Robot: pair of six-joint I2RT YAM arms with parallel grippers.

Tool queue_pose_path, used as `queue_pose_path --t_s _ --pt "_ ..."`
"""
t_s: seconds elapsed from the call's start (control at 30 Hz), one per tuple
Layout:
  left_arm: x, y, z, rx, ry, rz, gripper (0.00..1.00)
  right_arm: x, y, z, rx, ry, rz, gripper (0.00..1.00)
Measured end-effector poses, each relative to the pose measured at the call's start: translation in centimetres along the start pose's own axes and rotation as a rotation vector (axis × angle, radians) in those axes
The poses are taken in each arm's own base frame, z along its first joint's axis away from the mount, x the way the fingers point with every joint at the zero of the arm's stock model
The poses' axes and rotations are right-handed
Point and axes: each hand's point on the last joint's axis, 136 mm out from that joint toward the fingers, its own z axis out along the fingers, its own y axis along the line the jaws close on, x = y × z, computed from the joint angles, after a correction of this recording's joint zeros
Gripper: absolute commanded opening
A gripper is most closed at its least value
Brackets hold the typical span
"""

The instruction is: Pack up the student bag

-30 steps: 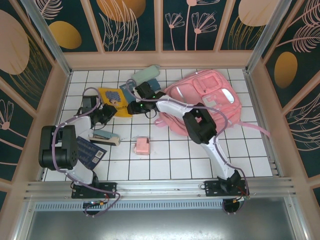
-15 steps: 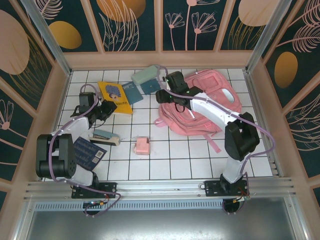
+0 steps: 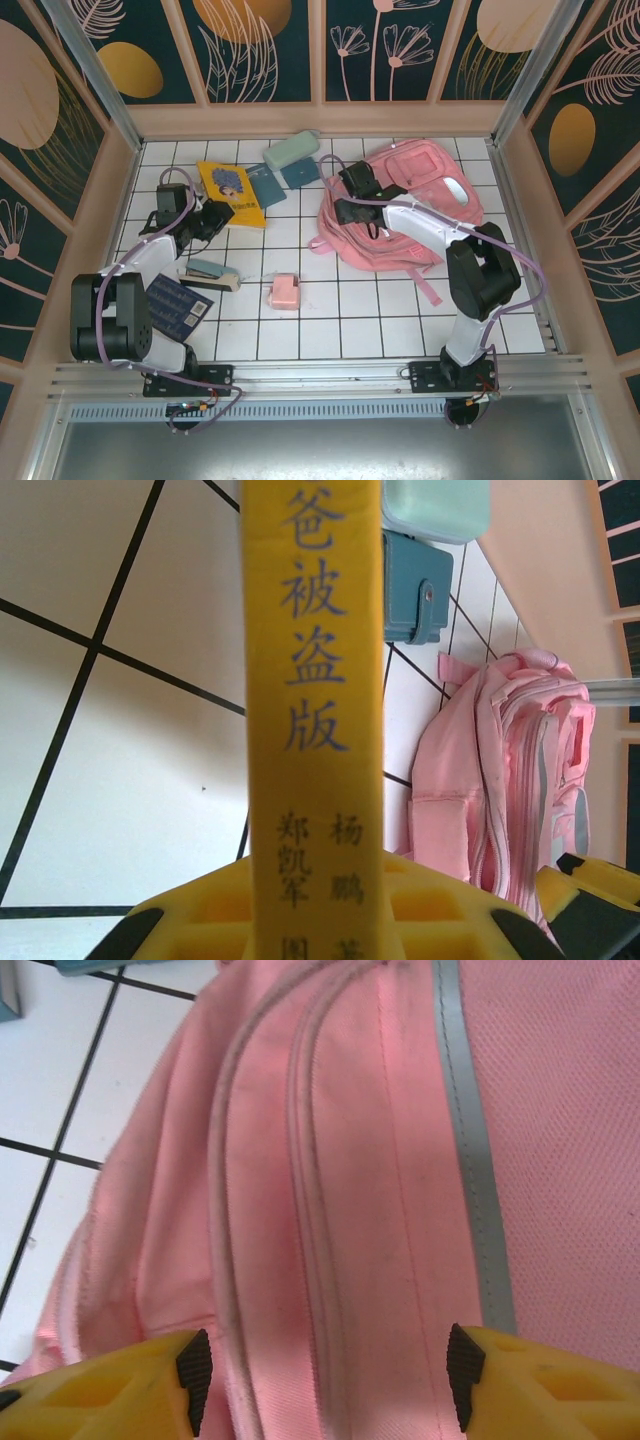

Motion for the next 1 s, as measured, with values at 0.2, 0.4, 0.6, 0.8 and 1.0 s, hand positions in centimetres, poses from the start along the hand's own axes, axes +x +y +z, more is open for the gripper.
queue_pose_path --t_s 0.2,0.4,0.6,0.8,1.0 --pt "0.1 0.0 0.0 -0.001 0.004 -0.002 0.0 1.4 -0.5 0.6 0.013 0.03 -0.007 0.61" --pt "0.1 0.0 0.0 -0.001 0.005 -0.002 0.0 3.1 -0.8 1.7 0.028 0.067 -0.017 0.49" --pt "0.2 0.0 0.0 0.002 0.007 -0.003 0.0 3.3 -1.1 1.9 0.043 0.065 -0.023 0.21" --pt "0.1 0.0 0.0 0.002 0.007 -0.008 0.0 2.9 -1.1 1.8 0.05 0.062 -0.003 0.0" --pt "-0.2 -0.7 0.0 0.029 -0.003 -0.025 0.0 1.1 -1.1 0.7 0.049 0.052 0.004 0.0"
